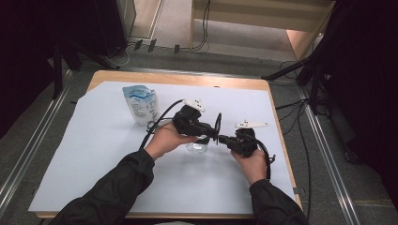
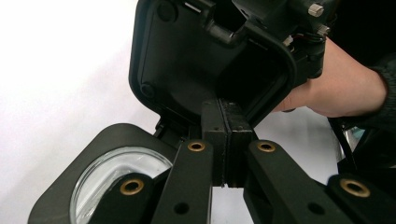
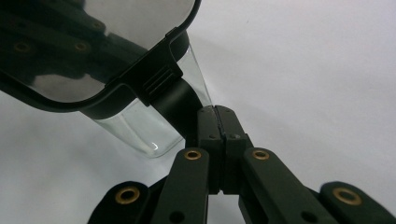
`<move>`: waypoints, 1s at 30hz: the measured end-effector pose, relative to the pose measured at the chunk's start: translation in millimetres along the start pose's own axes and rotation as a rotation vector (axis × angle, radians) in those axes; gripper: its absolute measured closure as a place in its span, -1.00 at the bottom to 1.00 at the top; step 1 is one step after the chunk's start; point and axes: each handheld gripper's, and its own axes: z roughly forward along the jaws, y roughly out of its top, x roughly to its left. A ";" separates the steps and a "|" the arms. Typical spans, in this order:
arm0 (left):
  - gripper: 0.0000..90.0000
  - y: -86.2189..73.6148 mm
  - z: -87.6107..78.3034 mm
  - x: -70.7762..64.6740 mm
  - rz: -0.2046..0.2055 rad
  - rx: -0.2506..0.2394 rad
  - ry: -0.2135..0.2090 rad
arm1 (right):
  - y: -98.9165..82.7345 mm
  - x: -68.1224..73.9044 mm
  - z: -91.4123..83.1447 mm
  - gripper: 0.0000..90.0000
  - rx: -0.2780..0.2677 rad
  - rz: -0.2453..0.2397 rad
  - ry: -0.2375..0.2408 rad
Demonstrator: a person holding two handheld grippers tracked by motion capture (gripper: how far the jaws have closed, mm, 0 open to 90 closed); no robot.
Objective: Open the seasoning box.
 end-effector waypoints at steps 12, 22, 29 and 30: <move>1.00 0.6 7.5 -0.3 -0.001 -0.003 -0.003 | -0.1 0.5 0.5 1.00 -0.006 0.002 -0.006; 1.00 0.2 8.0 0.8 -0.001 0.001 0.004 | 0.6 1.2 0.5 1.00 -0.010 -0.001 -0.005; 1.00 -0.6 6.0 3.0 -0.014 0.003 -0.002 | 1.4 1.5 0.2 1.00 -0.006 -0.022 -0.009; 1.00 -0.8 5.5 3.3 -0.015 0.004 0.000 | 1.6 1.7 -0.2 1.00 -0.003 -0.031 -0.015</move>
